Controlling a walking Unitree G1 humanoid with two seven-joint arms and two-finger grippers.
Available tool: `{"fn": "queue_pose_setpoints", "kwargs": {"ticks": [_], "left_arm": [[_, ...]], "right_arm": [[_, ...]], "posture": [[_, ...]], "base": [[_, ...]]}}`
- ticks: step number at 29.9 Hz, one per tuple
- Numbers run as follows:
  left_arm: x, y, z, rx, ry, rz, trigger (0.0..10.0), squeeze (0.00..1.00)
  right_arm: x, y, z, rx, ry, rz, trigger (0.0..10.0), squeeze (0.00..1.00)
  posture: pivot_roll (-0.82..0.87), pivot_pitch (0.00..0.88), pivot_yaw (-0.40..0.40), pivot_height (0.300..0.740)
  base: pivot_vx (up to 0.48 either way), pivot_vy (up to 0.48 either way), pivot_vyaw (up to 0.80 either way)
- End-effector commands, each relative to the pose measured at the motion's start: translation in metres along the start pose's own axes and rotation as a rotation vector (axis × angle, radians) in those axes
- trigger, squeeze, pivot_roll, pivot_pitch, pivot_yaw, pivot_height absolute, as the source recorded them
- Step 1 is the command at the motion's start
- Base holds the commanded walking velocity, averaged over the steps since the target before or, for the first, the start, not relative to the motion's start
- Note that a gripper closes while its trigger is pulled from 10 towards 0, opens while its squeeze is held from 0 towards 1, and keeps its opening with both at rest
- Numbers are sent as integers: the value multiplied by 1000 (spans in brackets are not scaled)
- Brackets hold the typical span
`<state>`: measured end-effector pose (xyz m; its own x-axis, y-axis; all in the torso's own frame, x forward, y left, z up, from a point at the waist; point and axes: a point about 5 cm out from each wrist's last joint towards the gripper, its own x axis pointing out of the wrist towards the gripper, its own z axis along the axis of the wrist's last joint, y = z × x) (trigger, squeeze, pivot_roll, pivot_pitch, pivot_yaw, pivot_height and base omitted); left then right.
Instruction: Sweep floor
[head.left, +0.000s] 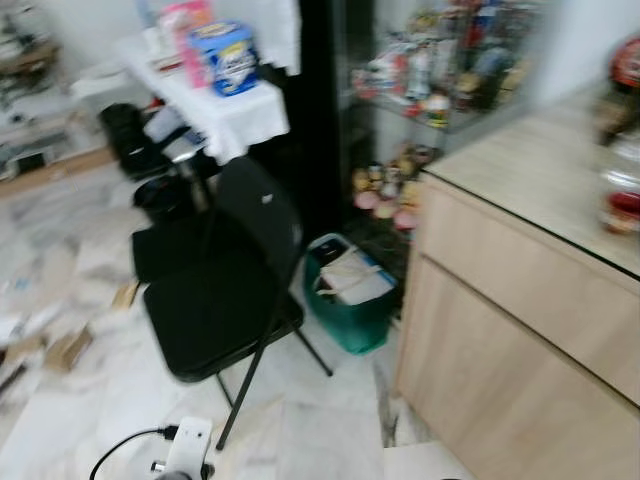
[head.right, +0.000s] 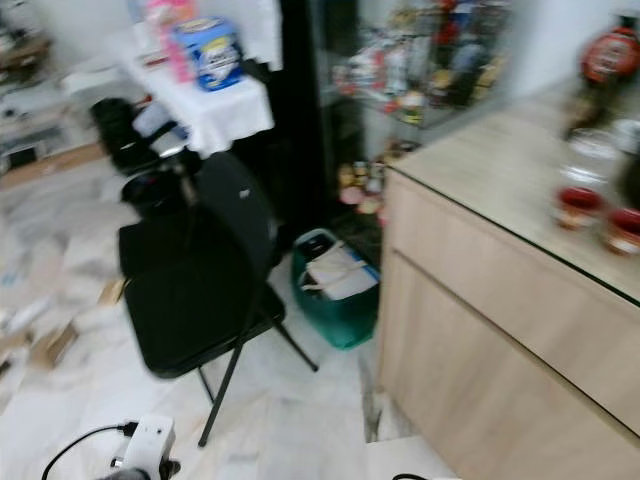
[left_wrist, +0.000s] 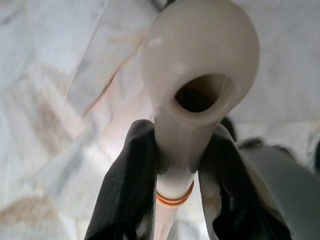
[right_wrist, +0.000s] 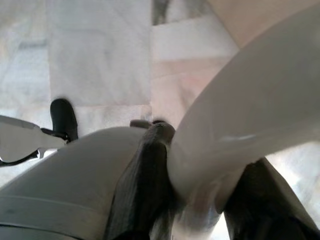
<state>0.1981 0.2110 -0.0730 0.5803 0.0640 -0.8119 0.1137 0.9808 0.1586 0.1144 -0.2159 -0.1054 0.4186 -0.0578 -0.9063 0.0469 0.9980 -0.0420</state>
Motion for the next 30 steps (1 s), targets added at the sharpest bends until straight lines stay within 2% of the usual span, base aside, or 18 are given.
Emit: {"fn": "queue_pose_setpoints", "kwargs": {"ticks": [1,9,17,19,22,30], "left_arm": [[-1,-2,-10,-43,34,-18,10000,0],[-2,-3,-13,-44,38,-24,10000,0],[-2,-6,-14,-53,41,-29,10000,0],[-2,-6,-15,-59,46,-30,10000,0],[-2,-6,-16,-67,50,-29,10000,0],[-3,-5,-21,-67,62,-25,10000,0]], "right_arm": [[0,6,-5,1,14,25,10000,0],[-1,5,-7,6,17,27,10000,0],[1,19,-5,6,20,43,10000,0],[2,25,-4,48,14,53,10000,0],[2,26,-4,64,10,54,10000,0],[3,28,-1,94,2,47,10000,0]], "posture": [[-172,0,59,740],[-175,0,64,740],[-171,0,61,740],[-169,0,60,740],[-170,0,60,740],[-166,0,60,740]], "base": [[0,0,800],[0,0,800],[0,0,800],[0,0,0],[0,190,0],[0,480,0]]}}
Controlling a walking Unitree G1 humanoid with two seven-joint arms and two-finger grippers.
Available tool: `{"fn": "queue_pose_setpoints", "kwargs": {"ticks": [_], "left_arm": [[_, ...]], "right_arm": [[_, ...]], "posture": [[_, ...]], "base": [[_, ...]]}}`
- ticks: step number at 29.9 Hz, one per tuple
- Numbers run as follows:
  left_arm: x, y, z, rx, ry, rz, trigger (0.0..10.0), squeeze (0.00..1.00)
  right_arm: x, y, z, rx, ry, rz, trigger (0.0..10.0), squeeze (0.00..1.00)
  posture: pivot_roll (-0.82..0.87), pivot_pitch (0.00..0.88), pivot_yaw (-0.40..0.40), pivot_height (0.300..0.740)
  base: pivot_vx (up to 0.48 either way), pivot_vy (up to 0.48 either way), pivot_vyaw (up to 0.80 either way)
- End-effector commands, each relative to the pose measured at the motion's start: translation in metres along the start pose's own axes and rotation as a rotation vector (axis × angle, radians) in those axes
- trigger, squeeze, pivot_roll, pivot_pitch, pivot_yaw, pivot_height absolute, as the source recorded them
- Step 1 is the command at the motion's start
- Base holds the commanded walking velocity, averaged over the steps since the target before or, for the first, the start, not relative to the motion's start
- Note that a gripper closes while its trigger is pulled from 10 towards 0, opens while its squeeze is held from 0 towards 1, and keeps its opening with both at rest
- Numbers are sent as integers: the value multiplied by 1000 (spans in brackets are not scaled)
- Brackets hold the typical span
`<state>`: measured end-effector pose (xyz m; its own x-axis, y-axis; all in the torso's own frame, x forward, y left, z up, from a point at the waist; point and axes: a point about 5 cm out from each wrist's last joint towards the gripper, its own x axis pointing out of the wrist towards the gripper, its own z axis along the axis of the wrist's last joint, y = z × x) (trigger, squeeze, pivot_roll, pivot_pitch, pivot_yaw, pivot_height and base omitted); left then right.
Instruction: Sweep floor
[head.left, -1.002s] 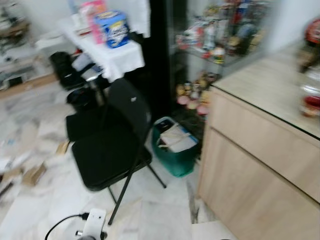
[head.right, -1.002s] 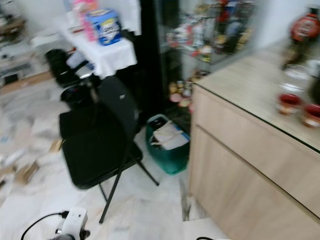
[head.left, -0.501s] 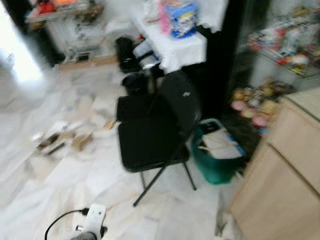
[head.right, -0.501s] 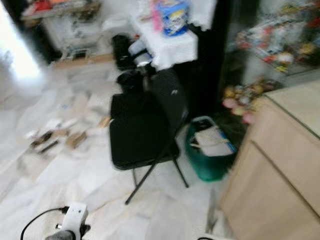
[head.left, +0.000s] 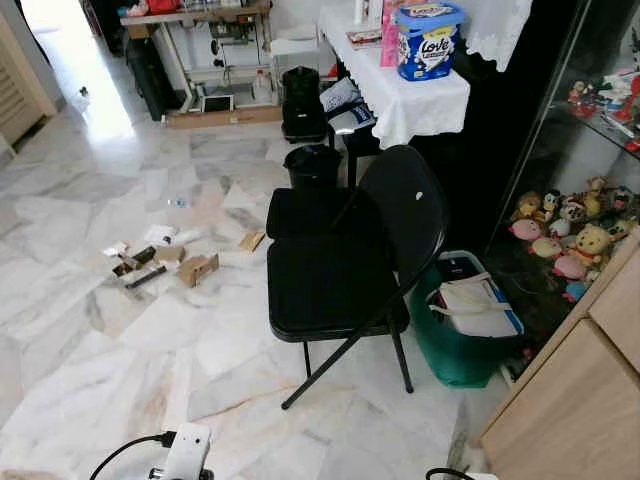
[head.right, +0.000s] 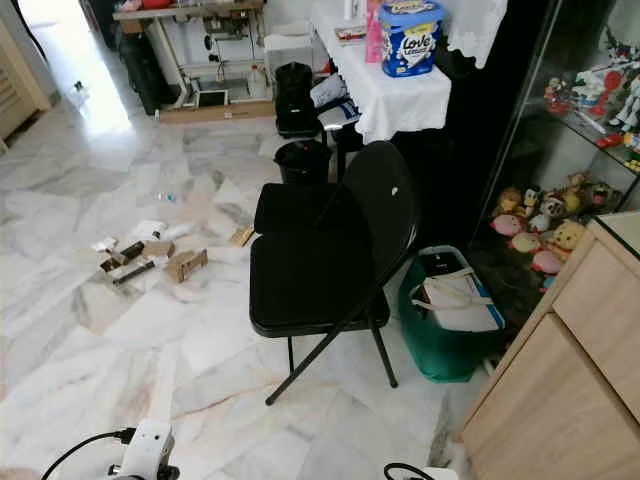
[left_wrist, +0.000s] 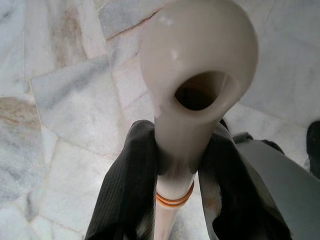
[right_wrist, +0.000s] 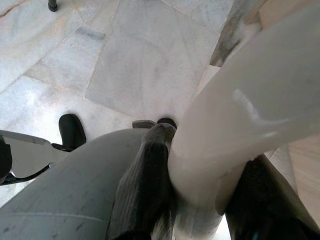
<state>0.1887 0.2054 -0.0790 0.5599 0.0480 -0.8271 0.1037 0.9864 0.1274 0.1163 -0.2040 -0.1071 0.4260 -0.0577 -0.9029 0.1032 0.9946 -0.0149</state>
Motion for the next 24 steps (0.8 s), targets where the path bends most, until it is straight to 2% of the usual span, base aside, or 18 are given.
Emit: {"fn": "queue_pose_setpoints", "kwargs": {"ticks": [1,9,24], "left_arm": [[-2,3,-12,-40,41,-4,10000,0],[-3,5,-14,-39,44,-1,10000,0],[-4,11,-16,-23,50,3,10000,0]], "right_arm": [[1,16,-2,28,10,46,10000,0],[2,23,2,31,-2,51,10000,0],[2,22,-1,41,0,57,10000,0]], "posture": [[-167,0,60,740],[-163,0,63,740],[-170,0,83,740]], "base": [[0,480,0],[0,480,0],[0,480,0]]}}
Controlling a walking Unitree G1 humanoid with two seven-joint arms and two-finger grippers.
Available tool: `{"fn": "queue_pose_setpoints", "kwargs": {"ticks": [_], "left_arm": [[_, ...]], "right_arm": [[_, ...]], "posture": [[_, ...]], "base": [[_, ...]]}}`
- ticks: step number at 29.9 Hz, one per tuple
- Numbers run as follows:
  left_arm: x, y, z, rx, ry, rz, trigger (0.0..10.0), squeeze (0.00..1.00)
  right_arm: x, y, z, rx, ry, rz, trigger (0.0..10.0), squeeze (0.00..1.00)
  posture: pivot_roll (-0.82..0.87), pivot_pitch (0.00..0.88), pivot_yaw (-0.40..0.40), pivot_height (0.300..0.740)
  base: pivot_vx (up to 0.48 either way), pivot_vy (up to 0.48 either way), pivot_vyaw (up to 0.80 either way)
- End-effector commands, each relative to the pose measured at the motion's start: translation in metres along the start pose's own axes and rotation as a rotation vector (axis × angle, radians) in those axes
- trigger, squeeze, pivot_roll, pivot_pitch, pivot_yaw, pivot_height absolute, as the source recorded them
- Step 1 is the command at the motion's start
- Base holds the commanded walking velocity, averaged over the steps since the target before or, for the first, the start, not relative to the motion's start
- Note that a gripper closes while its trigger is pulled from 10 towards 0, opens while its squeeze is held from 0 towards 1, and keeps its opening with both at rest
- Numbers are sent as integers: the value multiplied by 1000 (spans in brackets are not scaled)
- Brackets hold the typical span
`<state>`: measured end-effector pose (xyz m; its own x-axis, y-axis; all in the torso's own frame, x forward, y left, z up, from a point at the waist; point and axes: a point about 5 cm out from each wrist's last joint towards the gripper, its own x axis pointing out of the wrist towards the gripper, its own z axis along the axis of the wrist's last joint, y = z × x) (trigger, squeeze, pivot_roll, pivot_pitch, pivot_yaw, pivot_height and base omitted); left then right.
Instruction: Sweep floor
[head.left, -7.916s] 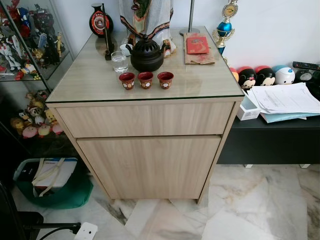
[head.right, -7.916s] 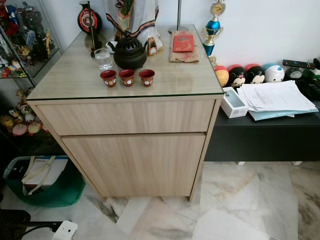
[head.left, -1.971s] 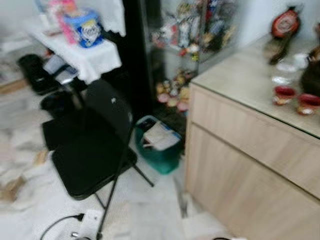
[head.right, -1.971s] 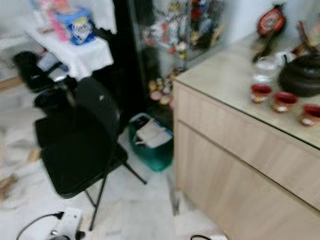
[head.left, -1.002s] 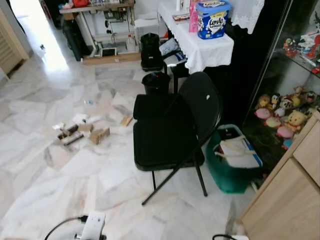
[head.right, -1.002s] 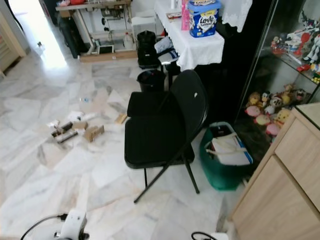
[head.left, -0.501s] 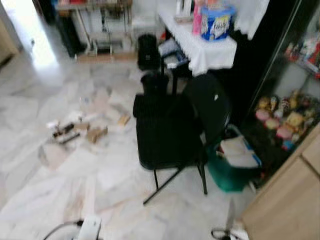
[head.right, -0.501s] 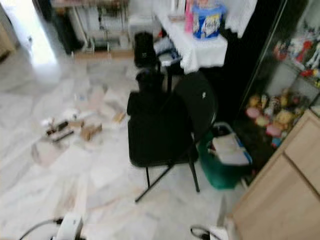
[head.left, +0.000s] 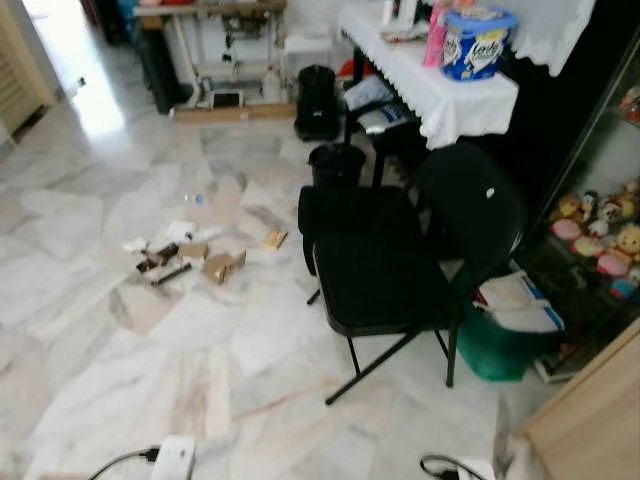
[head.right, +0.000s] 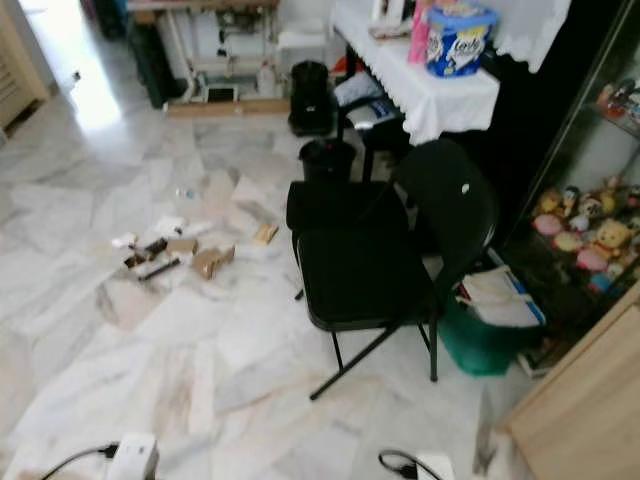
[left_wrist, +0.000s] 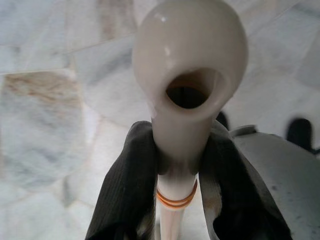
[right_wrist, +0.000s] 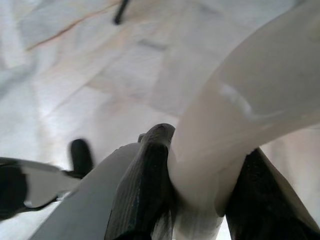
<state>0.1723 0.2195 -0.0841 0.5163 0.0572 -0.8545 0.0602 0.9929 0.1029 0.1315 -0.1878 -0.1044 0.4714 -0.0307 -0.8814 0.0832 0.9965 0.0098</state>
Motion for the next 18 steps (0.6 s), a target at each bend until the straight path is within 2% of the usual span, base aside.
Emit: {"fn": "queue_pose_setpoints", "kwargs": {"ticks": [1,18], "left_arm": [[0,0,3,28,-3,1,10000,0],[2,-7,6,30,-10,-15,10000,0]], "right_arm": [[-2,5,-14,51,47,25,10000,0],[-2,5,-15,55,43,28,10000,0]], "posture": [[-170,0,83,740],[-168,0,88,740]], "base": [[0,480,0],[0,480,0]]}}
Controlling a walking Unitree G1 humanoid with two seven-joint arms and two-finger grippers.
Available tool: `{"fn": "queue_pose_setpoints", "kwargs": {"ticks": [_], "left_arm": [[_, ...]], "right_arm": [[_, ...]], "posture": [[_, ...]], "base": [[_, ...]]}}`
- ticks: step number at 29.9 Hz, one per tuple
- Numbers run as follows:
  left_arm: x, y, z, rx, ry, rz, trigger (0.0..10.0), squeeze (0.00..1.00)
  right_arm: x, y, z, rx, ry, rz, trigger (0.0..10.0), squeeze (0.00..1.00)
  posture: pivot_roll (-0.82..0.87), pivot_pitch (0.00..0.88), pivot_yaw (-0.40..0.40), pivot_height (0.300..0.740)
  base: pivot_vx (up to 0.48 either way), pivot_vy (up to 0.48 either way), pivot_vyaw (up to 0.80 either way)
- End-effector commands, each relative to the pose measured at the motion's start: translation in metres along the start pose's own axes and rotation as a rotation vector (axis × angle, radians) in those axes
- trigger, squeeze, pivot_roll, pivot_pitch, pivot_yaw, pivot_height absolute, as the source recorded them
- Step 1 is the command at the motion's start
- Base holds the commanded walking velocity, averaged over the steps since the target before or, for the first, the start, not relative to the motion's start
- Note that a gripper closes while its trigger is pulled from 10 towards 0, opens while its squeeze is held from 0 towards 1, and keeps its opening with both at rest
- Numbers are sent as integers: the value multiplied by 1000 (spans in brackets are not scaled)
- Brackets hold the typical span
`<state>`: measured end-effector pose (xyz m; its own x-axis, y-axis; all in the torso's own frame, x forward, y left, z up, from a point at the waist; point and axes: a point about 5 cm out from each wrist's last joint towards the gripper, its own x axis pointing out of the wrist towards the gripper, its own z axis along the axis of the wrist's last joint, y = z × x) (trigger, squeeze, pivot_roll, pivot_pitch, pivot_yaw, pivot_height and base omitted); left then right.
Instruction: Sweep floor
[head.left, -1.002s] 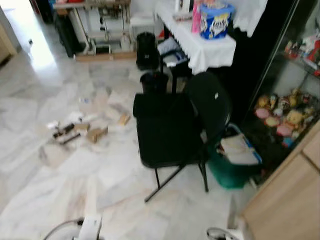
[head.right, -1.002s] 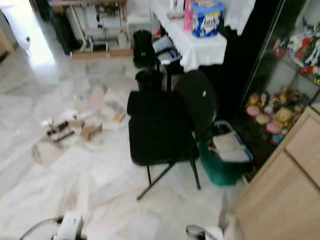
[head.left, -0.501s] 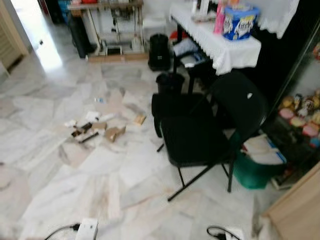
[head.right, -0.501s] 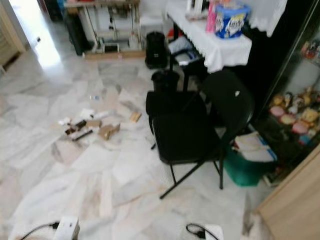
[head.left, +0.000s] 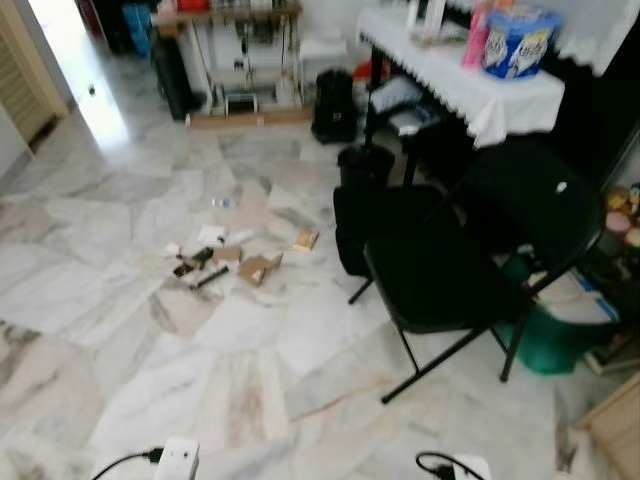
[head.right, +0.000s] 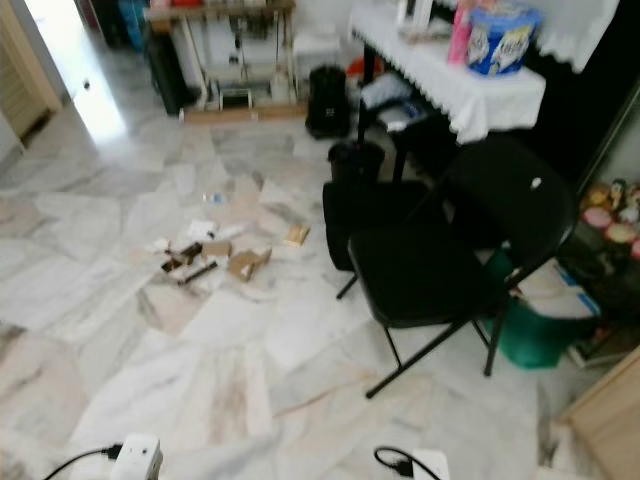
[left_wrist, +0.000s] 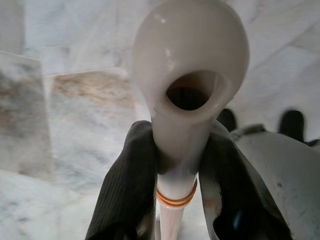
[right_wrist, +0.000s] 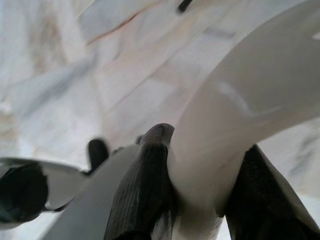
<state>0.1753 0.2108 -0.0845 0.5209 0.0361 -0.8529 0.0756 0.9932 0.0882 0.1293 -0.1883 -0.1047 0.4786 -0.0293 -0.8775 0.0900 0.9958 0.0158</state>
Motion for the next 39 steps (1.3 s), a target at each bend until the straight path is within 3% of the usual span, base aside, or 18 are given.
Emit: {"fn": "queue_pose_setpoints", "kwargs": {"ticks": [1,26,34,39], "left_arm": [[0,2,4,17,-7,8,10000,0],[2,0,13,-12,-32,16,10000,0],[2,-3,16,-12,-54,9,10000,0],[3,-7,20,-58,-74,6,10000,0]], "right_arm": [[-2,6,-13,48,51,24,10000,0],[-1,4,-9,43,42,18,10000,0],[0,0,-3,36,17,0,10000,0],[1,-4,8,-20,-13,-2,10000,0]], "posture": [[-168,0,86,740],[-156,0,71,740],[-162,0,64,740],[-165,0,50,740]], "base": [[0,480,0],[0,480,0],[0,0,0],[0,0,0]]}}
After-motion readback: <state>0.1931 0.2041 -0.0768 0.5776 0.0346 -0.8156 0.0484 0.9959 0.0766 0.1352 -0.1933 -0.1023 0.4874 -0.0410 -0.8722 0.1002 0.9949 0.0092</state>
